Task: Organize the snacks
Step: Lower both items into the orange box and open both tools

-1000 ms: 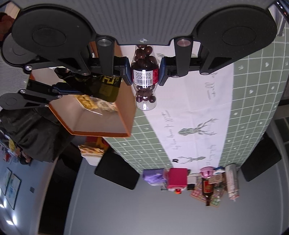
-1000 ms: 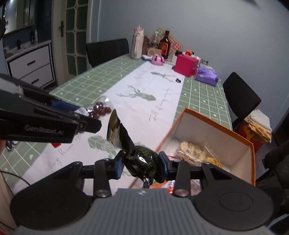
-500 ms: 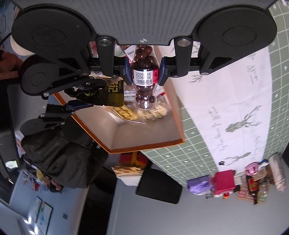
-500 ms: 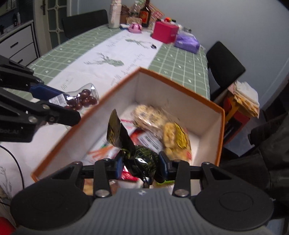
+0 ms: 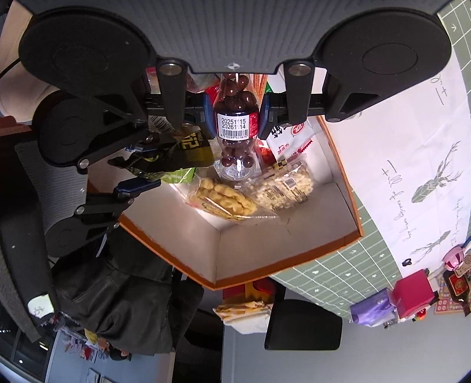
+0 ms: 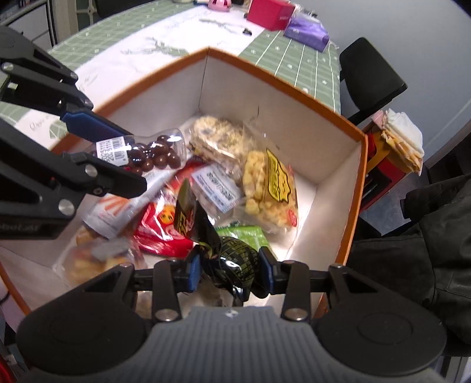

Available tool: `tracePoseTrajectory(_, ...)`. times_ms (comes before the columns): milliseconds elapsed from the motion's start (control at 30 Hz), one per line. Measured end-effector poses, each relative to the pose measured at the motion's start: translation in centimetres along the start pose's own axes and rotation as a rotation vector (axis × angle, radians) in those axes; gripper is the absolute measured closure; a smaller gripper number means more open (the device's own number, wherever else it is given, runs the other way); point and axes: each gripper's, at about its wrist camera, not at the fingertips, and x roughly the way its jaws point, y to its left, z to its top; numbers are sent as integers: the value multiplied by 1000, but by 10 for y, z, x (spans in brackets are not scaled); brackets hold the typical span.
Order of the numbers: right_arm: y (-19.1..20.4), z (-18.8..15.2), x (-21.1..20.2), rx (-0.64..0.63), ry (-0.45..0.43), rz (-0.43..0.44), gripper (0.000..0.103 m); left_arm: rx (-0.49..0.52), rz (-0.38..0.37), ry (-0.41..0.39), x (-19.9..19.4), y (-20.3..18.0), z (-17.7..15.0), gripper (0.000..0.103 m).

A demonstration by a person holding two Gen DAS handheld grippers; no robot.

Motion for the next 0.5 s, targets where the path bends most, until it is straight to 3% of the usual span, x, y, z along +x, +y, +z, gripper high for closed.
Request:
tracePoseTrajectory(167,4,-1,8,-26,26,10,66,27,-1,39,15,-3,2,69)
tracePoseTrajectory(267,3,0,12,-28,27,14,65,76,36,46,22,-10,3,69)
tracePoseTrajectory(500,-1,1,10,-18,32,48,64,103,12,85,29,-13,3,68)
